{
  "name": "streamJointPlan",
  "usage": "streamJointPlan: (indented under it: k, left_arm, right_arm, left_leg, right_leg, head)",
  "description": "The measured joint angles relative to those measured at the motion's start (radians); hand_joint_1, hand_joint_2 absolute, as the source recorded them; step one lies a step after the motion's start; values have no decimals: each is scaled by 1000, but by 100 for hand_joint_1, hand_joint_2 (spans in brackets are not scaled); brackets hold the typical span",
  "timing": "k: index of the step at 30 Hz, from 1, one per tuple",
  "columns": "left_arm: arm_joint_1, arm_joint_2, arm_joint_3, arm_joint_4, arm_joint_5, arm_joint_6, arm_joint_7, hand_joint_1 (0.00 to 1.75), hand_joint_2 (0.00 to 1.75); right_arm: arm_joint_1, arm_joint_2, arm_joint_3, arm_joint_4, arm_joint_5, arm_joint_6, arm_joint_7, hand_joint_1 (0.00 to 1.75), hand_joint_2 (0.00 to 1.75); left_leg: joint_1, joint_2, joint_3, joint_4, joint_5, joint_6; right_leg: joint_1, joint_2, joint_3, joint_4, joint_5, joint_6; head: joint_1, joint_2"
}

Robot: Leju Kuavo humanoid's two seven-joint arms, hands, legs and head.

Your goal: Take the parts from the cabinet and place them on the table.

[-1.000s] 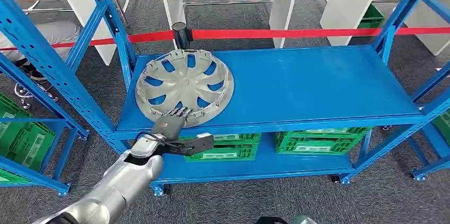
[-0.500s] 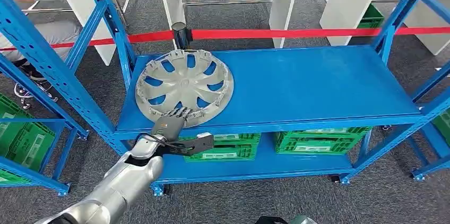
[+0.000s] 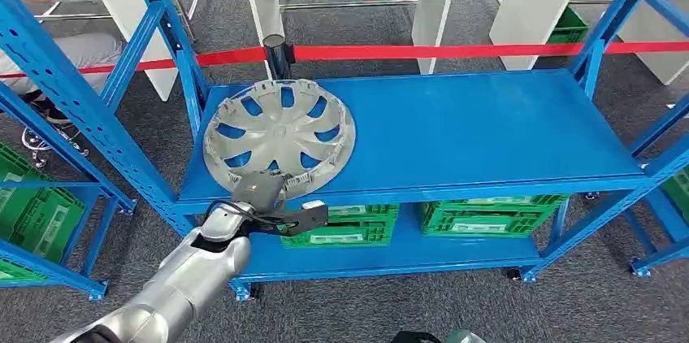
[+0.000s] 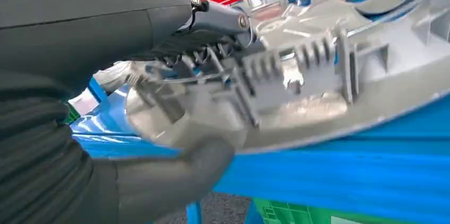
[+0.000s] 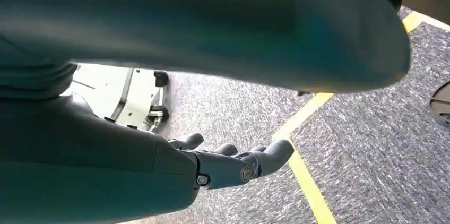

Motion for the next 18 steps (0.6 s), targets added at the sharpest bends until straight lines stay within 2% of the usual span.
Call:
streamJointPlan:
  k: [6,18]
  left_arm:
    - [1,0,0,-1,1,0,-8,175,175]
    - [3,-1,0,-2,10,0,-16,175,175]
  right_arm:
    - [0,0,0,0,2,0,0,0,0]
    - [-1,0,0,0,7,0,-3,0,0]
  left_leg:
    - [0,0,4,0,-6,0]
    - [0,0,7,0,-7,0]
  right_leg:
    - [0,0,10,0,-6,2]
    - [0,0,11,-1,-7,1]
  head:
    - [0,0]
    - [0,0]
